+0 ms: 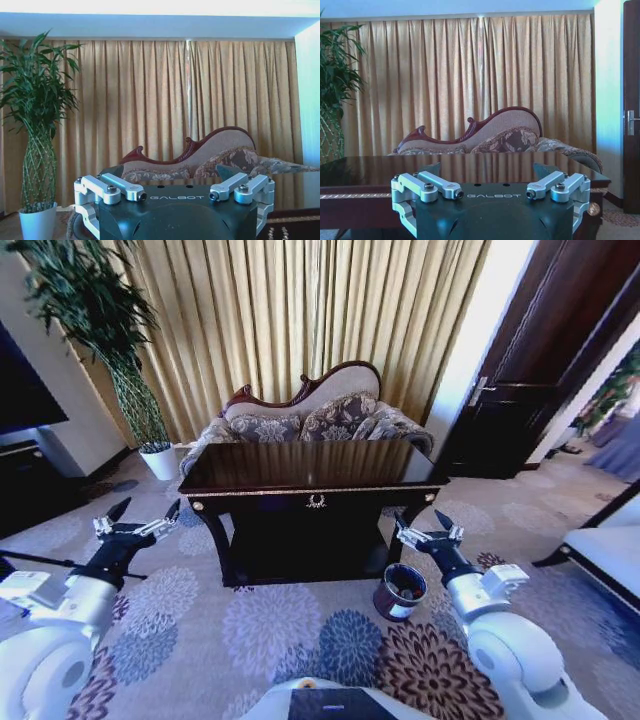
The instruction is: Move to the front of the table and place the trash on the table into the trash bin.
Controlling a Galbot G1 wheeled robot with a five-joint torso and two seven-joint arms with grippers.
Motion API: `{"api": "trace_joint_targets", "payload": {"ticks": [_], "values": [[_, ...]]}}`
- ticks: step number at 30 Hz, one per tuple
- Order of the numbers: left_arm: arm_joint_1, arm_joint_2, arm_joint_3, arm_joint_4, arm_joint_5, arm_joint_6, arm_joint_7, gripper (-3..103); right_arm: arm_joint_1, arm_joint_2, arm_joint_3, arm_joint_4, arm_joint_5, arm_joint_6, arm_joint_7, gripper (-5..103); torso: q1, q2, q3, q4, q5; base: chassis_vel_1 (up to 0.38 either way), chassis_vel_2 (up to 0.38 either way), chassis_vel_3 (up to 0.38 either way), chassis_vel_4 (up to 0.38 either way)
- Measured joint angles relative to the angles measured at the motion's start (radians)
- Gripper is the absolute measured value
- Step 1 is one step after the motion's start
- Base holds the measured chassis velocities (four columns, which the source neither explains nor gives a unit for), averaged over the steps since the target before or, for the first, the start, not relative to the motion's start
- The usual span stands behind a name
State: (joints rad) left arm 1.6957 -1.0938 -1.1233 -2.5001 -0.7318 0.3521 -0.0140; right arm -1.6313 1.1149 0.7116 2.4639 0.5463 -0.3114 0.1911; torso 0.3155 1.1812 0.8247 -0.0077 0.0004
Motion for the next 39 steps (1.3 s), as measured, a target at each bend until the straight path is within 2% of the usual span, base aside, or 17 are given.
{"api": "trace_joint_targets", "payload": {"ticks": [5, 8, 14, 19, 30, 34, 38, 39], "values": [[0.002, -0.002, 0.000, 0.000, 0.000, 0.000, 0.001, 100, -0.005, 0.005, -0.002, 0.003, -0.002, 0.001, 0.000, 100, 0.000, 0.000, 0.000, 0.0009, -0.0009, 0.214, -0.233, -0.209, 0.238], [0.002, 0.000, 0.001, 0.000, 0.000, -0.001, 0.002, 100, -0.009, 0.006, -0.001, 0.004, -0.004, 0.002, 0.000, 100, 0.000, 0.000, 0.000, -0.0003, 0.0001, 0.217, -0.207, -0.220, 0.184], [0.001, 0.001, 0.001, 0.000, 0.000, -0.001, 0.002, 100, -0.010, 0.008, -0.001, 0.006, -0.005, 0.004, 0.001, 100, 0.000, 0.000, 0.000, 0.0008, -0.0009, 0.222, -0.207, -0.249, 0.205], [0.002, 0.000, 0.001, 0.000, 0.000, -0.002, 0.002, 100, -0.010, 0.009, -0.003, 0.006, -0.006, 0.005, 0.001, 100, 0.001, 0.000, 0.000, -0.0001, 0.0000, 0.215, -0.206, -0.236, 0.219], [0.002, 0.000, 0.004, 0.000, 0.000, -0.003, 0.003, 100, -0.009, 0.007, -0.003, 0.006, -0.006, 0.006, 0.002, 100, 0.000, 0.000, 0.000, 0.0004, -0.0009, 0.248, -0.261, -0.245, 0.250], [0.004, -0.003, 0.008, 0.000, 0.001, -0.003, 0.003, 100, -0.009, 0.007, -0.005, 0.006, -0.006, 0.006, 0.002, 100, 0.000, 0.000, 0.000, -0.0002, 0.0003, 0.244, -0.253, -0.266, 0.241], [0.008, -0.008, 0.009, 0.000, -0.001, -0.003, -0.003, 100, -0.010, 0.007, -0.010, 0.004, -0.006, 0.021, 0.002, 100, 0.000, 0.000, 0.000, 0.0006, -0.0017, 0.231, -0.269, -0.196, 0.271], [0.010, -0.009, 0.014, 0.000, -0.004, -0.003, -0.016, 100, -0.010, 0.007, -0.012, 0.003, -0.002, 0.024, 0.003, 100, 0.000, 0.000, 0.000, 0.0006, 0.0003, 0.289, -0.221, -0.278, 0.255]]}}
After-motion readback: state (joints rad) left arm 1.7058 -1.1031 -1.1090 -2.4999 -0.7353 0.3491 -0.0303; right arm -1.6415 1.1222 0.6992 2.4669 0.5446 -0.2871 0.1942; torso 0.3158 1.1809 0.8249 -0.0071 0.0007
